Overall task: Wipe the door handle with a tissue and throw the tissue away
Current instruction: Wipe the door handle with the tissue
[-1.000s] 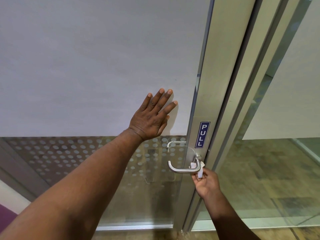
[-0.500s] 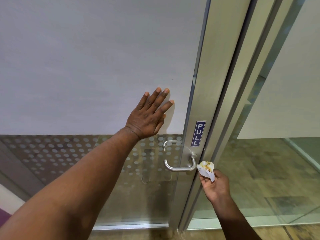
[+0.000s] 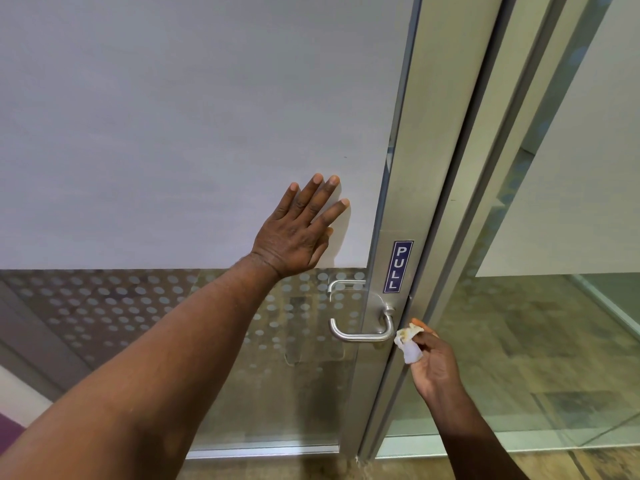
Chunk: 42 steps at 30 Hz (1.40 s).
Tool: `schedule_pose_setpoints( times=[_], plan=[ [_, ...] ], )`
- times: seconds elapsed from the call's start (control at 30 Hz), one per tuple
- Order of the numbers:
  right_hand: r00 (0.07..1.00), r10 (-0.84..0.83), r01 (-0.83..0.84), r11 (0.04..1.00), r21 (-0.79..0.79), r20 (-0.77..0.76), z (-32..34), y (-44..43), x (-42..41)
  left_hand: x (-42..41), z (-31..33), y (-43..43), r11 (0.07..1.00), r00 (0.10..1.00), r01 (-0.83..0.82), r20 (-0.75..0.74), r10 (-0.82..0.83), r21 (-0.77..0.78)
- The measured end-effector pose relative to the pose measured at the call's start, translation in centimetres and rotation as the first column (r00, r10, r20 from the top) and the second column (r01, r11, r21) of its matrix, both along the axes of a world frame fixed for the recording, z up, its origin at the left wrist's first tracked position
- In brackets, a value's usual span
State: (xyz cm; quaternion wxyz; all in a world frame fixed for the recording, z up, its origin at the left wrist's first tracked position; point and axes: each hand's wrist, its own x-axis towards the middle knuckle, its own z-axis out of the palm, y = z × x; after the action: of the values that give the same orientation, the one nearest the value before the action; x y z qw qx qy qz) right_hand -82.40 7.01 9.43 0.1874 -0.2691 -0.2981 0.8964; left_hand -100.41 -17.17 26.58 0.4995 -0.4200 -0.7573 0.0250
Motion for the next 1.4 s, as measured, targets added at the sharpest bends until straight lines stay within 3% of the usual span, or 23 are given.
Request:
schedule_pose_setpoints(
  times=[0.1,0.17,0.27,0.33,0.43,0.73,0.8,0.93,1.03,1.1,1.23,1.4],
  plan=[
    [0.994,-0.055,0.036,0.980,0.195,0.092,-0.2,-0.3,0.0,0.0,0.0,0.0,1.000,1.000,0.005,-0.004,-0.005,0.003],
    [0.970,-0.183,0.113,0.920,0.376,0.157,-0.5,-0.4,-0.3,0.1,0.1,0.0,1.000,1.000,0.011,-0.009,-0.011,0.006],
    [0.900,-0.373,0.105,0.692,0.714,0.228,-0.9,-0.7,-0.7,0.1,0.1,0.0,1.000,1.000,0.022,-0.011,-0.021,0.014],
    [0.879,-0.430,0.063,0.529,0.846,0.204,-0.9,-1.2,-0.8,0.1,0.1,0.0,1.000,1.000,0.021,-0.010,-0.021,0.015],
    [0.901,-0.417,0.075,0.424,0.903,0.121,-0.6,-2.2,-1.1,0.1,0.0,0.0,1.000,1.000,0.019,-0.013,-0.019,0.014],
    [0.960,-0.277,0.060,0.345,0.937,0.041,-1.8,-3.7,-0.4,0.0,0.0,0.0,1.000,1.000,0.015,-0.006,-0.015,0.006],
    [0.951,-0.298,0.040,0.394,0.918,0.086,-2.0,-3.7,-0.7,0.0,0.0,0.0,1.000,1.000,0.015,-0.003,-0.014,0.007],
    [0.920,-0.312,0.033,0.662,0.748,0.236,-1.9,-3.2,-2.1,0.0,0.0,0.0,1.000,1.000,0.017,-0.003,-0.017,0.008],
    [0.929,-0.267,0.133,0.885,0.445,0.254,-1.3,-3.4,-2.7,0.0,0.0,0.0,1.000,1.000,0.017,-0.008,-0.017,0.012],
    [0.950,-0.190,0.143,0.970,0.194,0.246,-0.9,-3.8,-2.7,0.0,0.0,0.0,1.000,1.000,0.018,-0.008,-0.018,0.011],
    [0.976,0.062,-0.030,0.987,-0.157,0.209,-0.6,-3.6,-2.6,0.0,-0.1,0.0,1.000,1.000,0.017,-0.005,-0.017,0.008],
    [0.982,0.007,0.029,0.982,-0.187,0.189,-0.9,-3.4,-2.8,0.0,0.2,0.1,1.000,1.000,0.023,-0.015,-0.022,0.020]
  ],
)
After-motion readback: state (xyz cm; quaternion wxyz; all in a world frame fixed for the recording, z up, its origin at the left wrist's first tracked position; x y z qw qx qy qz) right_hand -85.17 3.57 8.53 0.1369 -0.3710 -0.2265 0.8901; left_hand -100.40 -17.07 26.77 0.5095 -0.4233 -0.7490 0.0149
